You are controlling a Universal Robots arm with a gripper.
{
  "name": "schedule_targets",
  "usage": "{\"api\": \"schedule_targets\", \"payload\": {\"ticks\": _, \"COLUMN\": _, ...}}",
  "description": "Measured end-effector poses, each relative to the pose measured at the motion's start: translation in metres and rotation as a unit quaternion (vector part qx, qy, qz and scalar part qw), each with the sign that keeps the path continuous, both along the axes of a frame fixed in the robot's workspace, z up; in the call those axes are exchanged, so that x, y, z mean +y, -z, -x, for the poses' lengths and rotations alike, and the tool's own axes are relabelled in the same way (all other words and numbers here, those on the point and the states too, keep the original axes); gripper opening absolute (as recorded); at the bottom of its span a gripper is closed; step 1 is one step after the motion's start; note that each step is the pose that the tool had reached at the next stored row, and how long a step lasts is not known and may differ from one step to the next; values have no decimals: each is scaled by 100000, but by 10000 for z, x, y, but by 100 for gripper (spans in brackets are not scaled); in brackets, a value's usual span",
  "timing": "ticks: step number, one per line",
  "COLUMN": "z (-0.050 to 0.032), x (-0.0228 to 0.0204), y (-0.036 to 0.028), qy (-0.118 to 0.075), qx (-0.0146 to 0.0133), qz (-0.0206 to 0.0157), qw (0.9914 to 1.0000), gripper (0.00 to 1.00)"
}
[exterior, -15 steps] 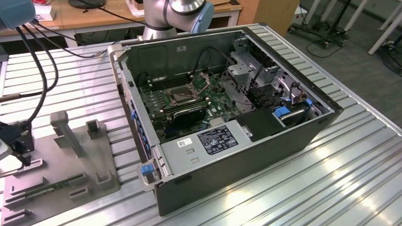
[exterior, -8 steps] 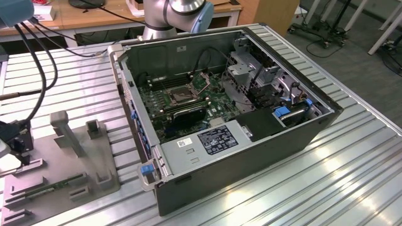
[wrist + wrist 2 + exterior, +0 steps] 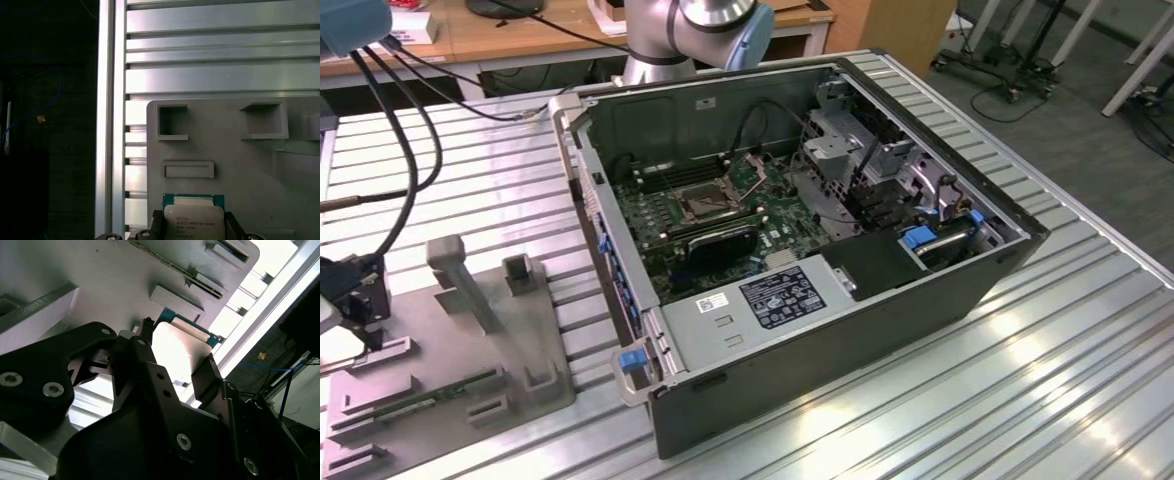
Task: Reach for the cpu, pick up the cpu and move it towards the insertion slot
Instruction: 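Pick up the cpu and move it towards the insertion slot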
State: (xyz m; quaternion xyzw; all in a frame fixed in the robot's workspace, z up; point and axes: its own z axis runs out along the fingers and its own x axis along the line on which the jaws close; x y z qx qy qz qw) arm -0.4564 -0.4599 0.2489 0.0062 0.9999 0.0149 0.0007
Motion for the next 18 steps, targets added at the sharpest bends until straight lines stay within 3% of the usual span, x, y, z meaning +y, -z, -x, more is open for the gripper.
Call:
{"api": "schedule_targets", "payload": {"ticks": 6, "z": 0, "x": 0, "y": -1, "qy": 1, "qx": -2, "qz": 8, "qw": 100000, "gripper": 55}}
{"api": "schedule_targets", "payload": {"ticks": 18, "z": 0, "x": 0, "y": -117, "qy": 3, "qx": -5, "qz": 7, "qw": 100000, "gripper": 55}}
